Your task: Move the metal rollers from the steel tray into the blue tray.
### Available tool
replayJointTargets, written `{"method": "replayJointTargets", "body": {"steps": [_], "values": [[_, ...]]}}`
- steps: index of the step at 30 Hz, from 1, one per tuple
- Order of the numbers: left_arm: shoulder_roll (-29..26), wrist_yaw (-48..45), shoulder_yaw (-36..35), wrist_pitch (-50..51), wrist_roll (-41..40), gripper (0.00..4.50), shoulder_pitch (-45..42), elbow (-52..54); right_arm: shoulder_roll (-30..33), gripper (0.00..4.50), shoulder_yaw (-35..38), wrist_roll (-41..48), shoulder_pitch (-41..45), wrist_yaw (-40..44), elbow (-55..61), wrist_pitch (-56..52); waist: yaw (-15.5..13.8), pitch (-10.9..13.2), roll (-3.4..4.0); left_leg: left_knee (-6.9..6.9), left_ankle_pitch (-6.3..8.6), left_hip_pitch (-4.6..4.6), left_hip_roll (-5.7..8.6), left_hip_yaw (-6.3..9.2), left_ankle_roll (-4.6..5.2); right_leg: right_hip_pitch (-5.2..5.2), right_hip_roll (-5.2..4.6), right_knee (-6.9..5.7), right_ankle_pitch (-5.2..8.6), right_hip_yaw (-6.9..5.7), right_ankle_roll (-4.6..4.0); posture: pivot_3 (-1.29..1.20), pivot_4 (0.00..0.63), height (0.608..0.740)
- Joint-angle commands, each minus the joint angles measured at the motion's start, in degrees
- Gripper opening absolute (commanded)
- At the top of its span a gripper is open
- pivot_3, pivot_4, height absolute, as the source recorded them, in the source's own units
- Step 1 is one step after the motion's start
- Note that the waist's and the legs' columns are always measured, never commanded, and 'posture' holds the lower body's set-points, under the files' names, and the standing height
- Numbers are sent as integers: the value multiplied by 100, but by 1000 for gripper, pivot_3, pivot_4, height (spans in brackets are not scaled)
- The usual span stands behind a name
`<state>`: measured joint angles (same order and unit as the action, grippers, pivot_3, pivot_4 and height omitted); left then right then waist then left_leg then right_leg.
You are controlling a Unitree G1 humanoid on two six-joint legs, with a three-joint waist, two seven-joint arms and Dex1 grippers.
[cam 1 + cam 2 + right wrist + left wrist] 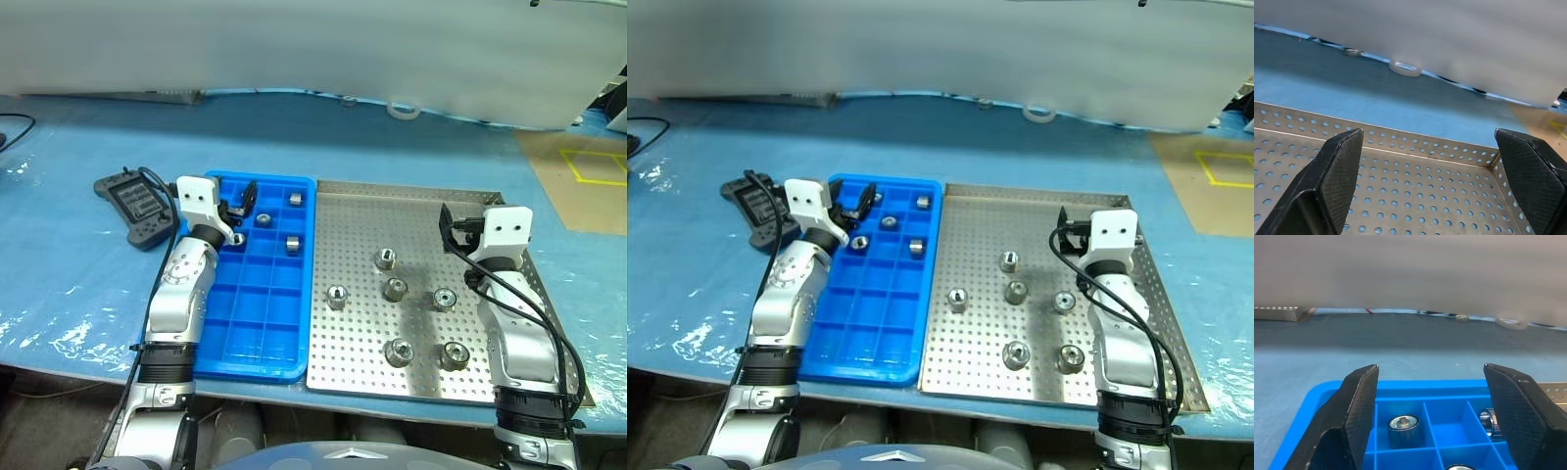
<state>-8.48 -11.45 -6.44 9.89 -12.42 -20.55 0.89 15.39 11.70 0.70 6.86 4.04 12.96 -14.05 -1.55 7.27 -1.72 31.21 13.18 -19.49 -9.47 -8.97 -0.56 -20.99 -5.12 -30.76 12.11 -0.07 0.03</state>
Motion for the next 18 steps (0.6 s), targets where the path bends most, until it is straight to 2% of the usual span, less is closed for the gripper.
{"method": "replayJointTargets", "body": {"steps": [1, 5, 12, 18], "values": [[23, 19, 17, -51, -22, 3600, -179, 217, 60, 4500, 33, 19, 139, 30, 136, 121, -2, 0, 0, 0, 0, 0, 0, 0, 0, 0, 0, 0, 0, 0, 0, -14, 150, 740], [53, 32, -30, -65, -66, 3600, -281, 204, 127, 4500, 53, 6, 207, 61, 77, 80, -18, 0, 0, 2, -1, 1, 0, 0, -1, -1, 0, 0, -1, 0, 2, -39, 150, 740], [-370, -286, -134, -158, -48, 3600, -311, -109, 147, 4500, 178, -4, 87, -10, 199, 33, 13, -1, -1, -1, -1, 1, 0, 0, -1, -3, 3, -1, -3, 0, 5, -79, 150, 740], [-222, -498, 93, -12, -163, 3600, -502, -125, -68, 4500, 121, -22, -218, -156, 586, -15, 11, 0, 0, 1, 0, 1, 1, 0, -1, -1, 2, -1, -3, 2, 5, -125, 150, 740]]}}
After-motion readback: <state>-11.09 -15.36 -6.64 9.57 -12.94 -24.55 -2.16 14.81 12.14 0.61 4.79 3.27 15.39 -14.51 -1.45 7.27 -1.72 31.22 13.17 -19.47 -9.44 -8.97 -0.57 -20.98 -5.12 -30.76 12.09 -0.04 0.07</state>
